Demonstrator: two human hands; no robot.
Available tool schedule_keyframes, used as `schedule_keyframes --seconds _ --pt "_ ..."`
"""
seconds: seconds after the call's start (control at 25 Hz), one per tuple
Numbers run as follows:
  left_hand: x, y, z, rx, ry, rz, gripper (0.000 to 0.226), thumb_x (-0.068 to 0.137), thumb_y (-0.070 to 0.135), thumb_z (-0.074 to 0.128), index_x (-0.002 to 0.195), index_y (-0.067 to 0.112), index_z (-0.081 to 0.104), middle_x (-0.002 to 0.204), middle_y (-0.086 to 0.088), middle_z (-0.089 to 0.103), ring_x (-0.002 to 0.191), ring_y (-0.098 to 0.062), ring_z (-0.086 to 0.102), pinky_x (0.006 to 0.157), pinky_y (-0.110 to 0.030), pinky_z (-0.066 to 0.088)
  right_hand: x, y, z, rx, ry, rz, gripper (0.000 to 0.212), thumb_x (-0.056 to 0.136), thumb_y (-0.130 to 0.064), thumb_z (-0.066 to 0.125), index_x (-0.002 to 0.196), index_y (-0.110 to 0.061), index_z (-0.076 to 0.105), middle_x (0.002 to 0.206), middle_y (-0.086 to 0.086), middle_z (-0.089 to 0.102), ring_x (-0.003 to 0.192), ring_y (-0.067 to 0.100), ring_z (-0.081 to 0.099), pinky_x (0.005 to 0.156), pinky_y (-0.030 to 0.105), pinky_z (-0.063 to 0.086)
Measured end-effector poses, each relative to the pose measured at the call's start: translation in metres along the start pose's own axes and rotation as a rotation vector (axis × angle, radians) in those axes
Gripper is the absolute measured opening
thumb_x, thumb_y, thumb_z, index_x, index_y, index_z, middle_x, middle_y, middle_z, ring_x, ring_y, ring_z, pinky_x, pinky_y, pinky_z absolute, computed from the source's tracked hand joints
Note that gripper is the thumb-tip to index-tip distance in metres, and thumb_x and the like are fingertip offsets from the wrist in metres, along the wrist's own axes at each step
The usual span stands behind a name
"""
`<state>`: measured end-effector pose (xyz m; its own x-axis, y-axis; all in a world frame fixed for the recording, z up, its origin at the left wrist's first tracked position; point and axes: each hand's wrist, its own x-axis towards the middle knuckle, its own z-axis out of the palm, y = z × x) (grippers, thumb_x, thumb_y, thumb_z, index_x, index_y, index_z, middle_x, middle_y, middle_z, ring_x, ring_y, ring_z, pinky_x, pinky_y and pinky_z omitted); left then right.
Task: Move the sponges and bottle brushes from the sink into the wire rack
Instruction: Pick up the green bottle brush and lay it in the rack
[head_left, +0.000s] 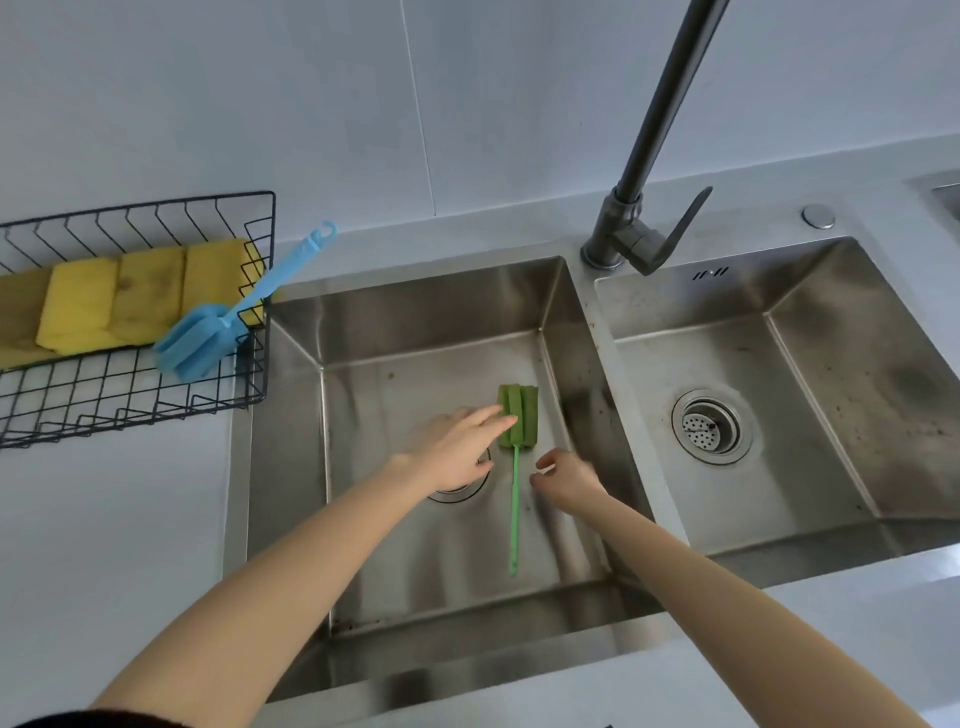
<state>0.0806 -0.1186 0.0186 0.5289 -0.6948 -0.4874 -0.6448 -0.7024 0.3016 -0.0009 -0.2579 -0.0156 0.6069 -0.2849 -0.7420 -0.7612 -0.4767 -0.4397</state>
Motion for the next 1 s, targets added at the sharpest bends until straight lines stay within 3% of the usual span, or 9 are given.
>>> schedule_keyframes --seconds 0.32,0.52,0.68,0.76,0.88,1.0 --pt "0.034 -0.004 0.02 0.052 -0.137 0.023 0.071 0.088 0.012 0.045 0.145 0.025 0.006 0.158 -0.001 0.004 0.144 -0.025 0.007 0.113 -0.041 0.025 0.03 0.02 0.032 -0.047 -0.086 0.095 0.037 0.088 -0.028 0.055 0.12 -0.01 0.055 0.128 0.012 0.058 0.117 0.031 0.054 0.092 0.029 0.045" --pt "0.048 -0.011 0.027 0.047 -0.16 0.029 0.073 0.087 0.013 0.048 0.146 0.025 0.006 0.158 0.0 0.002 0.144 -0.026 0.011 0.111 -0.04 0.029 0.039 0.017 0.044 -0.063 -0.092 0.067 0.032 0.085 -0.027 0.057 0.109 -0.006 0.058 0.115 0.014 0.064 0.106 0.032 0.059 0.078 0.03 0.044" --pt "0.051 -0.015 0.033 0.021 -0.164 0.015 0.068 0.087 0.014 0.048 0.145 0.023 0.013 0.158 0.001 0.001 0.142 -0.027 0.016 0.109 -0.038 0.034 0.042 0.012 0.046 -0.103 -0.061 0.036 0.029 0.087 -0.021 0.055 0.11 -0.003 0.058 0.115 0.016 0.064 0.109 0.034 0.057 0.084 0.034 0.047" --pt "0.05 -0.017 0.034 0.009 -0.151 0.006 0.068 0.086 0.013 0.047 0.145 0.022 0.014 0.158 0.001 0.001 0.141 -0.027 0.017 0.109 -0.039 0.034 0.04 0.01 0.044 -0.093 -0.053 0.02 0.027 0.087 -0.018 0.053 0.108 -0.002 0.056 0.112 0.016 0.063 0.107 0.035 0.057 0.078 0.032 0.044" --pt "0.048 -0.02 0.029 0.026 -0.109 -0.015 0.067 0.086 0.01 0.046 0.145 0.021 0.016 0.158 0.0 0.004 0.143 -0.027 0.01 0.112 -0.042 0.028 0.034 0.009 0.037 -0.033 -0.058 -0.033 0.017 0.088 -0.015 0.051 0.1 -0.004 0.056 0.095 0.014 0.059 0.088 0.028 0.052 0.07 0.025 0.035" --pt "0.041 -0.023 0.021 0.066 -0.021 -0.049 0.067 0.085 0.01 0.047 0.144 0.019 0.017 0.157 -0.001 0.009 0.144 -0.027 0.004 0.116 -0.042 0.014 0.026 0.004 0.027 0.088 -0.073 -0.091 0.024 0.088 -0.013 0.048 0.105 -0.004 0.063 0.088 0.011 0.059 0.081 0.021 0.048 0.068 0.024 0.035"
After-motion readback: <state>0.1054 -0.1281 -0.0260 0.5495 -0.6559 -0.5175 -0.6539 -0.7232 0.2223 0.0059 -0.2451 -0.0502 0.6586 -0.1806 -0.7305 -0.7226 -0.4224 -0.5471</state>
